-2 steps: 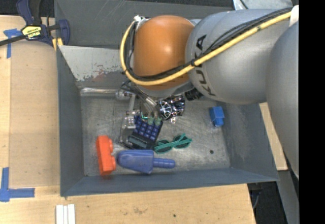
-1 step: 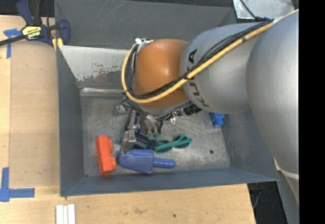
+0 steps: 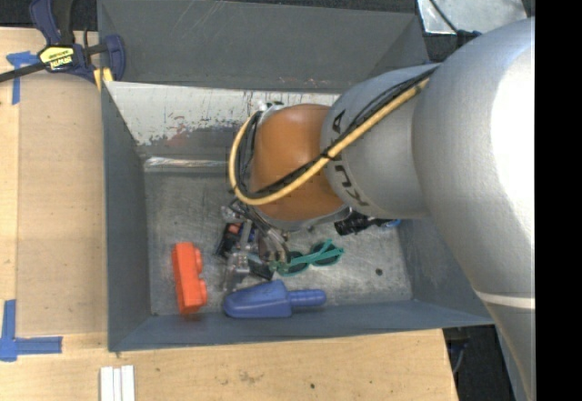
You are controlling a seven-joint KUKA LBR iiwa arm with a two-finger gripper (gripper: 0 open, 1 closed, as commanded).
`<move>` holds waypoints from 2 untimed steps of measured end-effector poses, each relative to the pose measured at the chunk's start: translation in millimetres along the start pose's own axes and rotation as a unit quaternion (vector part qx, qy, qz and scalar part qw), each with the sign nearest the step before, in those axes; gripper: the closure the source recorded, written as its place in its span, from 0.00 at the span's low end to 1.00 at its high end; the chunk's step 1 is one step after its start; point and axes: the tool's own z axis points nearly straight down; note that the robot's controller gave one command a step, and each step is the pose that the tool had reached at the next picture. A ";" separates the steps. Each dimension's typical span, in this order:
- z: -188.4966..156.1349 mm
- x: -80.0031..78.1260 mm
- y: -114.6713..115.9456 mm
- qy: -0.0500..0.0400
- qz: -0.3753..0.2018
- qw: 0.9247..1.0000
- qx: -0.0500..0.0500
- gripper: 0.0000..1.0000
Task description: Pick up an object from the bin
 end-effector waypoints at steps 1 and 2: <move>5.9 -8.4 -30.4 -0.009 0.022 1.000 -0.003 1.00; 6.0 -8.4 -30.4 -0.009 0.022 1.000 -0.003 1.00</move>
Offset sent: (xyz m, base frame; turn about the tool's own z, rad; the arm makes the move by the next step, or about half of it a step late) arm 0.0000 0.0000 0.0000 0.0000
